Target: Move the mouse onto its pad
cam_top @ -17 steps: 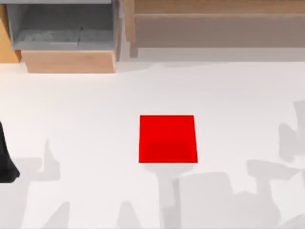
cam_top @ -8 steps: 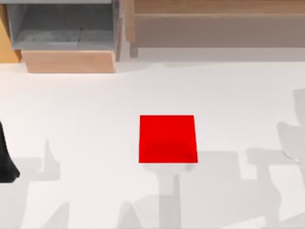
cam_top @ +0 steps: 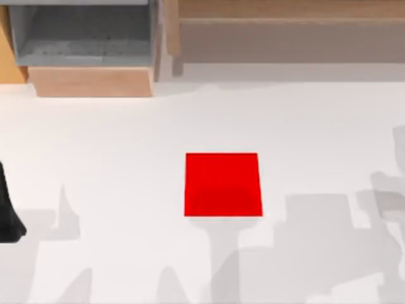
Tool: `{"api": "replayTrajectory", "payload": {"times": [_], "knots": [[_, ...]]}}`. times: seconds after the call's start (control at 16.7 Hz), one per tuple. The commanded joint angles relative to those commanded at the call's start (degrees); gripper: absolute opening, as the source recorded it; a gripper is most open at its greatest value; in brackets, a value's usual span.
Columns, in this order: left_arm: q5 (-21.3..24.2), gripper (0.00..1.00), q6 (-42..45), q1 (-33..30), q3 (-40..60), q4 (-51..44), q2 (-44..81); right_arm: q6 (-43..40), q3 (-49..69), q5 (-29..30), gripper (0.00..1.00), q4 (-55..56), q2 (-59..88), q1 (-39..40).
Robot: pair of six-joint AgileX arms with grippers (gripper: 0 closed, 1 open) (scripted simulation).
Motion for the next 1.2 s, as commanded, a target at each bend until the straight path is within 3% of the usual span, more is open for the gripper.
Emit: {"api": "replayTrajectory", "payload": {"times": [0.24,0.54,1.2], "knots": [[0.0,1.00,0.0,0.0,0.0,0.0,0.0,0.1,-5.6,0.0,1.00,10.0,4.4,0.0],[0.0,1.00,0.0,0.0,0.0,0.0,0.0,0.1,-6.7,0.0,1.00,11.5,5.2,0.0],[0.0,1.00,0.0,0.0,0.0,0.0,0.0,0.1,-6.7,0.0,0.17,11.5,5.2,0.0]]}}
